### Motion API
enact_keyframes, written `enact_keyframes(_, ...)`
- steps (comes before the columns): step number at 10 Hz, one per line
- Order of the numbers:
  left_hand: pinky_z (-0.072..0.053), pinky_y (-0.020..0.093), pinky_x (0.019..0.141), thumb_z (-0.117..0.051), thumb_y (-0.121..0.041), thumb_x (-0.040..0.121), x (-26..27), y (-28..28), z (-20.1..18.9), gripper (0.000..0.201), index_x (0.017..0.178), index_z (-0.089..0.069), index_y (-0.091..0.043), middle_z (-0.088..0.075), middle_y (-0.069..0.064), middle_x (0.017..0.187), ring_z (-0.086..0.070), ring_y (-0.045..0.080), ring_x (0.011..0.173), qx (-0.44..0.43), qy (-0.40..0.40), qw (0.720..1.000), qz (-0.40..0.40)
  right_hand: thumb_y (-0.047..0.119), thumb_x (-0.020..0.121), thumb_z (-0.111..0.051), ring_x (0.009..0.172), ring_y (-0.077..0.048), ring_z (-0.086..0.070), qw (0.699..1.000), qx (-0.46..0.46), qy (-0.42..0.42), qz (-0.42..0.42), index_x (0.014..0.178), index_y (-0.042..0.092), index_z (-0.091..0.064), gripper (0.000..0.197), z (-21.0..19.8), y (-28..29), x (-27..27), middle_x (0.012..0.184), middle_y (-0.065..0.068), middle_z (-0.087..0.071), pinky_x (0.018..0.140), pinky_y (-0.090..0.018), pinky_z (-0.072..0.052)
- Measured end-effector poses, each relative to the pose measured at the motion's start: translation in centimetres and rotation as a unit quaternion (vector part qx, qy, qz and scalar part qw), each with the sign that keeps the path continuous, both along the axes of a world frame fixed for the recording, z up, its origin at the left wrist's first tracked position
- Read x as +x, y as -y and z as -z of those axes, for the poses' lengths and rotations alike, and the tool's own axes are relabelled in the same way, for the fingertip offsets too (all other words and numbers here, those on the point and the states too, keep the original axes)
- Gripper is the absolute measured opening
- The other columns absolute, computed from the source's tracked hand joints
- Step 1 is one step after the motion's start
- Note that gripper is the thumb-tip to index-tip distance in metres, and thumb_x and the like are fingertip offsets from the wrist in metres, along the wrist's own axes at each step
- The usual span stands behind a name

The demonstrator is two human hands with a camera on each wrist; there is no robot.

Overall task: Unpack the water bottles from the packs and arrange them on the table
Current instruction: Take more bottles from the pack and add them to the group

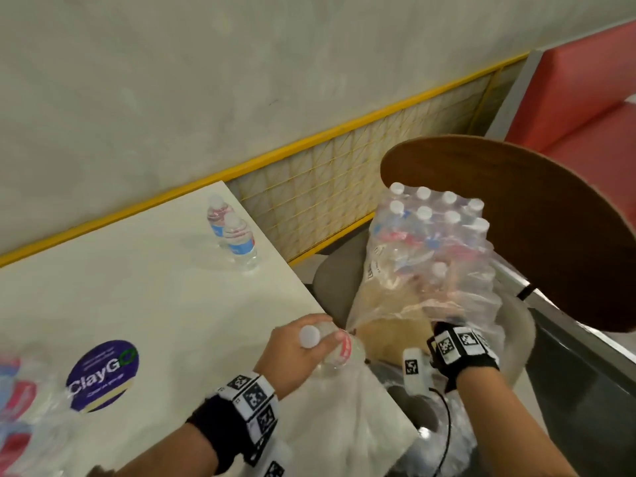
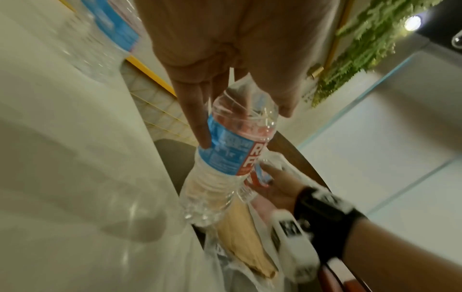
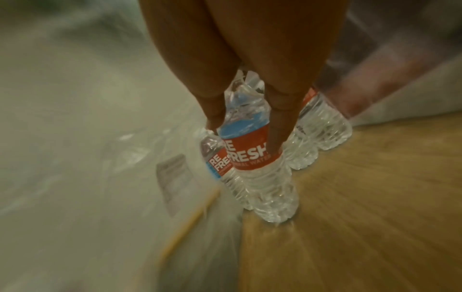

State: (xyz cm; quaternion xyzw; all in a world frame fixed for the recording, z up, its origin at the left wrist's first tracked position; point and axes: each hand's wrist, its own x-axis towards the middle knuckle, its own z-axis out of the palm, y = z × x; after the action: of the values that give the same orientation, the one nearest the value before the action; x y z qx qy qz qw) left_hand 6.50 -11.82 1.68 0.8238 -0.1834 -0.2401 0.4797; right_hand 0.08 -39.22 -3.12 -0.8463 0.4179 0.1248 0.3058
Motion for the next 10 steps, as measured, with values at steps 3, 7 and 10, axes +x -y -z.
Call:
enact_keyframes(3, -0.046, 0.021, 0.093, -0.072, -0.05, 0.075, 1.7, -13.5, -0.5, 0.039, 0.105, -0.068, -0.025, -0.069, -0.008, 0.107, -0.063, 0.009, 0.103, 0.157, 0.001, 0.987, -0.033, 0.001, 0.074, -0.075, 0.093, -0.032, -0.064, 0.969, 0.12, 0.217, -0.014, 0.105, 0.021, -0.064, 0.039, -3.4, -5.8, -4.0, 0.105, -0.01, -0.066, 0.08, -0.042, -0.057)
enact_keyframes(7, -0.046, 0.033, 0.093, -0.064, -0.041, 0.084, -2.4, -29.9, -1.8, 0.042, 0.113, -0.06, -0.011, -0.063, 0.005, 0.115, -0.058, 0.023, 0.109, 0.249, 0.042, 0.967, -0.043, 0.006, 0.072, -0.076, 0.097, -0.023, -0.058, 0.913, 0.185, 0.131, -0.339, 0.093, 0.038, -0.057, 0.043, -6.4, -27.9, -2.8, 0.1, 0.013, -0.059, 0.084, -0.033, -0.054)
enact_keyframes(10, -0.045, 0.03, 0.093, -0.069, -0.059, 0.071, -6.0, -36.5, 0.1, 0.065, 0.123, -0.049, -0.025, -0.057, -0.007, 0.122, -0.055, 0.016, 0.111, 0.2, 0.037, 0.971, -0.126, 0.02, 0.07, -0.078, 0.102, -0.014, -0.056, 0.894, 0.225, 0.229, -0.311, 0.106, 0.031, -0.054, 0.045, -3.4, -44.9, -1.6, 0.11, 0.012, -0.059, 0.086, -0.027, -0.047)
